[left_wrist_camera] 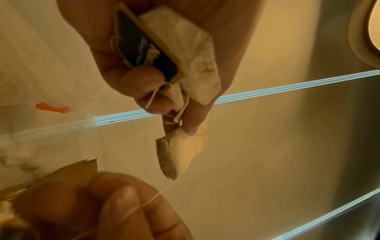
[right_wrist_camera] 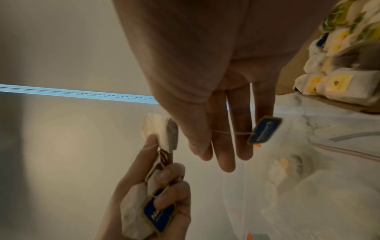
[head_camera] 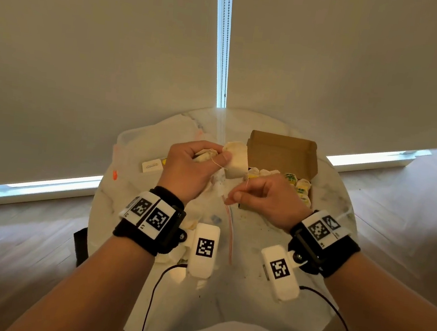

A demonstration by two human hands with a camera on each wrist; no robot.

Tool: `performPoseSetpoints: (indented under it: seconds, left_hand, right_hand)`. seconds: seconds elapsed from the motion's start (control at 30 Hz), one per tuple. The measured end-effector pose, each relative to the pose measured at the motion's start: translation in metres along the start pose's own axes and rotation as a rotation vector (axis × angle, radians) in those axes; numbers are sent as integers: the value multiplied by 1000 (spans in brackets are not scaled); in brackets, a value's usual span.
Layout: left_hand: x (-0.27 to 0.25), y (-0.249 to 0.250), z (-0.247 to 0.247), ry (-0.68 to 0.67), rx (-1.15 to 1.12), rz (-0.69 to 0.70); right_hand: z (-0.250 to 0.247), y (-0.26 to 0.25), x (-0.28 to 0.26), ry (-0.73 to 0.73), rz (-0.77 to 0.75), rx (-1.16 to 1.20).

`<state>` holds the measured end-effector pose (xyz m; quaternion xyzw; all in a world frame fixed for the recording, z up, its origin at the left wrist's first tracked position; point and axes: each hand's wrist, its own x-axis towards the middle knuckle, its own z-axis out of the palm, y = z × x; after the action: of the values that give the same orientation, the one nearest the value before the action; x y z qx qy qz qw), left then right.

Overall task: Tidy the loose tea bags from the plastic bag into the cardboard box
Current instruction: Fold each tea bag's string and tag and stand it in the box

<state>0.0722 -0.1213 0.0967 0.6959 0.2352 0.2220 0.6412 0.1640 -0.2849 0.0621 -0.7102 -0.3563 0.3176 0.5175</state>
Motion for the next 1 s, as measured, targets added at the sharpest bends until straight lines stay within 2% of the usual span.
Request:
performPoseSetpoints:
  seconds: [0.2,0.4,0.57,0.67,0.77,1.0]
  left_hand:
    - [4,1,1,-11,31,7]
    - [9,-6,-3,7,74,-12]
    - [14,-13,-8,40,112,-62]
    - [16,-9,-7,37,80,-80]
    - [17,-2,-4,46,44,-95]
    - [15,3,-2,55,0,-125]
  right_hand:
    - [13,7,-2,-20,69,73]
    - [10,-10,-9,4,58,211]
    - [5,-16,-10,-63,-5,81]
    - [8,-15,-8,-147,66,8]
    - [10,-9,-3,-169,143,12]
    - [9,4,-2,-196,145,-80]
